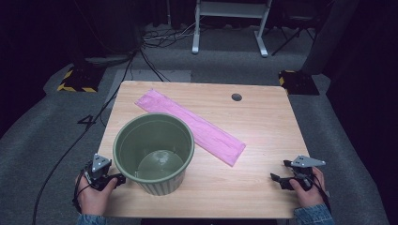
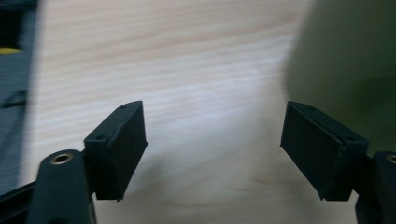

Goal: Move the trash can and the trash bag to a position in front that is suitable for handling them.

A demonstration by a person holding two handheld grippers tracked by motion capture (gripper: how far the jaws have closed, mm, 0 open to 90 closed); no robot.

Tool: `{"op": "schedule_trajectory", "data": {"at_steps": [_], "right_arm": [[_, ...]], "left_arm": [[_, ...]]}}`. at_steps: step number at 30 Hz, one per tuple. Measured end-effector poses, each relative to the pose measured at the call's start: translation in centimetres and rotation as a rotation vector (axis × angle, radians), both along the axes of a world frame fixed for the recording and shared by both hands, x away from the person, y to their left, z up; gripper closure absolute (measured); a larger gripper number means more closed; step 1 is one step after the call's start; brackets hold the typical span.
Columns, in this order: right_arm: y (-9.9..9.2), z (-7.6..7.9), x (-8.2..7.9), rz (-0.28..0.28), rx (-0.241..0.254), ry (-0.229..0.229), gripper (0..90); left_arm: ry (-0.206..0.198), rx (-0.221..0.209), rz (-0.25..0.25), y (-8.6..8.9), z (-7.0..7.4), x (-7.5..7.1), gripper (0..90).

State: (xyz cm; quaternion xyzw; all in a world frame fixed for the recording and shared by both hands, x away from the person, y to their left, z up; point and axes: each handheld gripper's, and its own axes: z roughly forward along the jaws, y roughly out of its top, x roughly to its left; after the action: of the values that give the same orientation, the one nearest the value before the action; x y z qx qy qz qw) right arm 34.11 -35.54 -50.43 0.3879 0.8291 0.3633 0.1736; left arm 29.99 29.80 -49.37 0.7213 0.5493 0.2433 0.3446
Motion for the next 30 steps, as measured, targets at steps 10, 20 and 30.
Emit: {"op": "schedule_trajectory", "data": {"at_steps": [10, 20, 30], "right_arm": [[0.0, 0.0, 0.0, 0.0, 0.002, 0.001, 14.5], [-0.1, 0.0, 0.1, -0.002, 0.005, 0.004, 15.1], [0.1, 0.0, 0.1, -0.022, 0.003, 0.003, 15.0]], "left_arm": [[-0.093, -0.059, -0.063, -0.9, 0.9, 0.8, 26.7], [-0.156, -0.041, -0.232, -5.8, 2.0, 1.2, 33.3], [-0.117, -0.058, -0.383, -12.3, 1.5, 1.4, 32.4]]}}
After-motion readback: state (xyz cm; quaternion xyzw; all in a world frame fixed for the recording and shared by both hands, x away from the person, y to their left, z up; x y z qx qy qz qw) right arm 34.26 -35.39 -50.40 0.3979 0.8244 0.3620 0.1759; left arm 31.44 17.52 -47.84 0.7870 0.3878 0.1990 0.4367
